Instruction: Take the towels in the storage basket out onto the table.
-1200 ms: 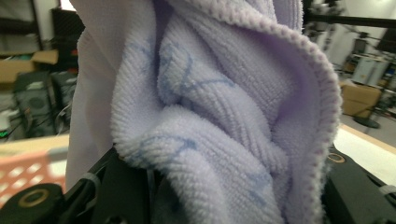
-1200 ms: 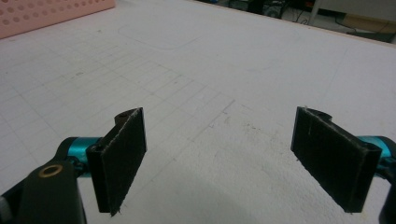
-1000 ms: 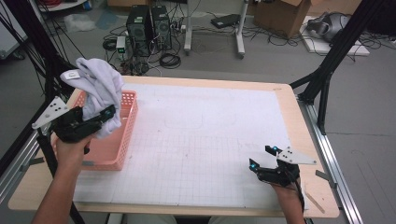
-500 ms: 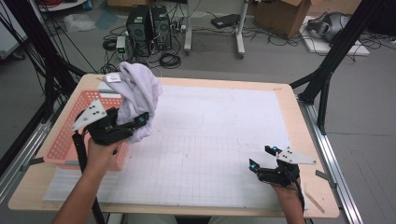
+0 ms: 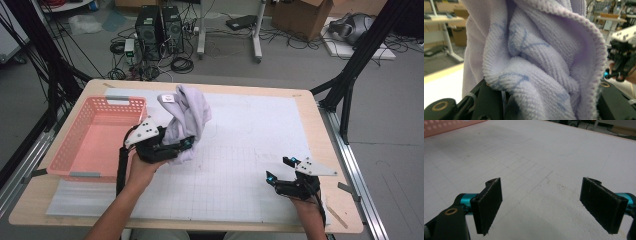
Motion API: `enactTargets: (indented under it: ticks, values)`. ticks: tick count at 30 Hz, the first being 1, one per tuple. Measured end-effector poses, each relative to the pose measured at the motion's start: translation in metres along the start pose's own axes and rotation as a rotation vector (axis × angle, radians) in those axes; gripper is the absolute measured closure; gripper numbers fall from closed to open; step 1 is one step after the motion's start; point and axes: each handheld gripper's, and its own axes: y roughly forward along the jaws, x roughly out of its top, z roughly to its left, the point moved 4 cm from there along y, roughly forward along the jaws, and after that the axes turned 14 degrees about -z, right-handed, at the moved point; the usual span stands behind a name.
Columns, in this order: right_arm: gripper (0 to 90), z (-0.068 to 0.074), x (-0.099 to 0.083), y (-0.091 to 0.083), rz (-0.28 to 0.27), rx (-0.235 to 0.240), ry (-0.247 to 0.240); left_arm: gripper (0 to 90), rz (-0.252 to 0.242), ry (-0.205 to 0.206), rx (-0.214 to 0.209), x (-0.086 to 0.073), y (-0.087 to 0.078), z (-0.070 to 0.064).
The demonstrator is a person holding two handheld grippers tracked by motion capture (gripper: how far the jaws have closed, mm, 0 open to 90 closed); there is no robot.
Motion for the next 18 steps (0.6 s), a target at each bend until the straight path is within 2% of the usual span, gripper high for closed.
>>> enactTargets:
  ticks: [1,3,4,8,12,15,16,18]
  values:
    - [17.2,0.0,0.0,0.0,0.002,0.0,0.002,51.9,0.0,0.0,0.0,0.0,0.0,0.0]
    - [17.2,0.0,-0.001,0.0,0.006,0.0,0.008,51.9,0.033,-0.014,0.002,-0.015,0.011,-0.003]
    - [17.2,0.0,-0.001,0.0,0.006,0.0,0.008,51.9,0.033,-0.014,0.002,-0.015,0.011,-0.003]
    - [17.2,0.0,-0.001,0.0,0.007,0.0,0.003,51.8,0.1,-0.034,0.0,-0.04,0.027,-0.004]
    - [17.2,0.0,-0.002,0.001,0.01,0.004,0.006,51.7,0.134,-0.04,0.004,-0.051,0.035,-0.006]
    - [17.2,0.0,-0.002,0.001,0.01,0.005,0.006,51.5,0.209,-0.051,0.015,-0.067,0.044,-0.006]
    - [17.2,0.0,-0.002,0.002,0.011,0.006,0.002,51.3,0.209,-0.051,0.015,-0.067,0.044,-0.006]
    - [17.2,0.001,-0.002,0.002,0.012,0.008,0.005,50.5,0.243,-0.047,0.023,-0.074,0.047,-0.007]
